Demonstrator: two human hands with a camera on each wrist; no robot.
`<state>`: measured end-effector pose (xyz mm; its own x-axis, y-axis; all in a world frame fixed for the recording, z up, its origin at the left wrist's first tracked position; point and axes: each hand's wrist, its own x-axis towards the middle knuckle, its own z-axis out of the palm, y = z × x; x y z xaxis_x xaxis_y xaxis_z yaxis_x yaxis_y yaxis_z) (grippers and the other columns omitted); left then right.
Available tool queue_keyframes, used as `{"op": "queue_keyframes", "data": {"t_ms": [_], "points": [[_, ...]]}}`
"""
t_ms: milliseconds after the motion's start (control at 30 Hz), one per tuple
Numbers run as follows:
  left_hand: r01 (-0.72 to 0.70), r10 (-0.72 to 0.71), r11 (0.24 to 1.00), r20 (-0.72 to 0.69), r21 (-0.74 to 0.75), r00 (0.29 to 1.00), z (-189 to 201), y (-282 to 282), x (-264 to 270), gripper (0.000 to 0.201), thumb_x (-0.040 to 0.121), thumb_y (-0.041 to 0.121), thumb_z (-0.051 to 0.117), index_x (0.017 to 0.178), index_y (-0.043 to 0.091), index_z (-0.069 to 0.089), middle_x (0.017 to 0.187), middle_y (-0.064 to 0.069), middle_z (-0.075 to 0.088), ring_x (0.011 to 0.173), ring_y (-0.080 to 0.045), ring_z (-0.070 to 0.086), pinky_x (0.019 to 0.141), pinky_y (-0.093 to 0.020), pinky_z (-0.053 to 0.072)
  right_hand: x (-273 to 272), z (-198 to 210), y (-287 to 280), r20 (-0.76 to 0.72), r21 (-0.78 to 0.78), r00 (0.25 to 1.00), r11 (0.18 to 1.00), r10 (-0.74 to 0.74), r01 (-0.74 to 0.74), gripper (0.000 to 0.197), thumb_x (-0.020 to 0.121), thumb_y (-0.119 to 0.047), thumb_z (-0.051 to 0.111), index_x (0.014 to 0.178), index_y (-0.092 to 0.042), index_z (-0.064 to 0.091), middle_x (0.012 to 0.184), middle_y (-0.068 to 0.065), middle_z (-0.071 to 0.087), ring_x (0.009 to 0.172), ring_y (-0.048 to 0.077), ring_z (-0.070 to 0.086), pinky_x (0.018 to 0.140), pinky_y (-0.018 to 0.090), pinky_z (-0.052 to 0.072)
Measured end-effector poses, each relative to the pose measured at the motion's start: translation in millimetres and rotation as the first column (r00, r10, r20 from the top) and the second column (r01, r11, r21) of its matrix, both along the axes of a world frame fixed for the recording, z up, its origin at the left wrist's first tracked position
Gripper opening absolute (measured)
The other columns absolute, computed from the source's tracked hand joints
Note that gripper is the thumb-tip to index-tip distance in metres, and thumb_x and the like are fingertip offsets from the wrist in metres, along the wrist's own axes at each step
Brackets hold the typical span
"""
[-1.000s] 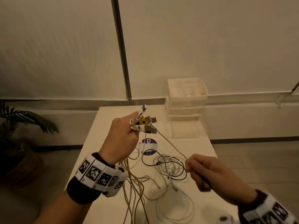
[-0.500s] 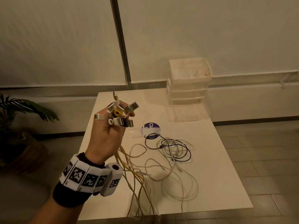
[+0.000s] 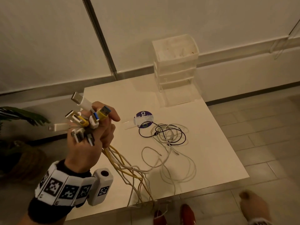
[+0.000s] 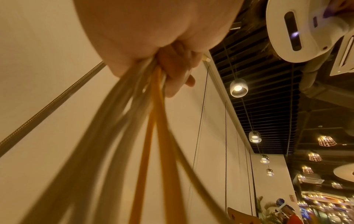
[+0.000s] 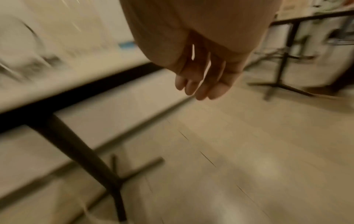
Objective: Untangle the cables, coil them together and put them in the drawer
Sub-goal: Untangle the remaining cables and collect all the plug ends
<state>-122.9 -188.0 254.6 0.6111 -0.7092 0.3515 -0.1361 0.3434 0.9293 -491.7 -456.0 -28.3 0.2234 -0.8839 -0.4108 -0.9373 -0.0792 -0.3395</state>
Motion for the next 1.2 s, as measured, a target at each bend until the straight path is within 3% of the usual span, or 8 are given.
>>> {"op": "queue_keyframes", "data": {"t_ms": [100,300,567,733,800,933,1067,1200], "points": [[0.01,-0.01,1.0,-0.014,0.024,1.0,-6.9,-1.7,-3.8,0.035,0.086,0.049,0.065,0.081,0.015,0.063,0.049,0.008,0.033,0.039,0.002,0.031,0.044,-0.007,0.029,92.8,38.2,14.5,0.219,-0.152,0.936,0.957,0.277,-0.247,0.023,0.074,0.014,0.061,0.082,-0.005,0.072,0.088,0.017,0.072,0.081,0.036,0.067,0.078,0.036,0.048],[-0.036,0.037,0.998,-0.006,0.042,0.999,-11.6,-6.6,-12.7,0.041,0.088,0.048,0.063,0.083,0.008,0.056,0.051,0.012,0.038,0.039,0.0,0.029,0.042,-0.01,0.028,230.7,20.6,32.7,0.045,-0.027,0.656,0.657,0.754,-0.754,0.026,0.094,-0.023,0.047,0.116,-0.015,0.06,0.119,0.009,0.059,0.107,0.03,0.058,0.088,0.035,0.048],[-0.16,0.164,0.984,-0.055,0.073,0.985,-21.4,2.4,-14.7,0.03,0.103,0.018,0.039,0.083,-0.001,0.049,0.05,0.01,0.039,0.039,0.001,0.032,0.041,-0.01,0.03,257.4,-10.6,38.7,-0.084,-0.066,0.725,0.722,0.684,-0.688,0.031,0.095,-0.011,0.044,0.127,-0.011,0.045,0.125,0.009,0.051,0.106,0.032,0.06,0.079,0.037,0.047],[-0.208,0.214,0.976,-0.113,0.065,0.97,-23.2,3.9,-11.9,0.033,0.104,0.019,0.04,0.078,0.003,0.053,0.049,0.01,0.038,0.038,-0.001,0.032,0.041,-0.011,0.03,253.6,33.6,20.6,0.318,-0.033,0.823,0.873,0.471,-0.487,0.007,0.094,-0.017,0.049,0.093,-0.01,0.051,0.092,0.012,0.064,0.079,0.029,0.063,0.07,0.039,0.054],[-0.216,0.219,0.974,-0.048,0.064,0.974,-17.6,-4.4,-13.3,0.032,0.093,0.032,0.059,0.08,0.003,0.055,0.05,0.009,0.038,0.039,-0.003,0.028,0.041,-0.012,0.027,253.4,77.0,14.7,0.558,0.059,0.766,0.905,0.32,-0.421,0.004,0.094,-0.014,0.051,0.091,-0.011,0.05,0.078,0.012,0.068,0.066,0.028,0.067,0.058,0.04,0.058],[-0.232,0.221,0.968,0.114,0.095,0.969,-9.4,-28.0,-12.8,0.019,0.093,0.01,0.045,0.083,-0.002,0.057,0.054,0.019,0.054,0.046,0.006,0.046,0.047,-0.006,0.035,266.1,178.7,1.0,0.826,0.08,0.52,0.868,0.218,-0.491,0.026,0.09,0.001,0.049,0.103,-0.019,0.059,0.065,0.016,0.068,0.057,0.031,0.066,0.054,0.035,0.055],[-0.214,0.195,0.974,0.201,0.075,0.96,7.6,-50.0,-10.8,0.019,0.091,0.005,0.041,0.089,-0.004,0.057,0.052,0.021,0.056,0.05,0.01,0.056,0.049,-0.002,0.039,283.5,249.7,-12.9,0.935,0.191,0.351,0.778,0.04,-0.598,0.021,0.092,0.004,0.048,0.103,-0.001,0.065,0.084,0.022,0.068,0.074,0.032,0.065,0.062,0.037,0.053],[-0.239,0.226,0.971,0.254,0.022,0.94,22.7,-60.5,-6.7,0.019,0.091,0.01,0.044,0.088,-0.001,0.058,0.053,0.021,0.056,0.049,0.007,0.055,0.048,-0.005,0.04,292.1,286.6,-17.6,0.941,-0.012,0.219,0.671,0.259,-0.742,0.029,0.093,0.006,0.05,0.116,-0.007,0.061,0.106,0.011,0.073,0.092,0.025,0.069,0.07,0.035,0.053]]}}
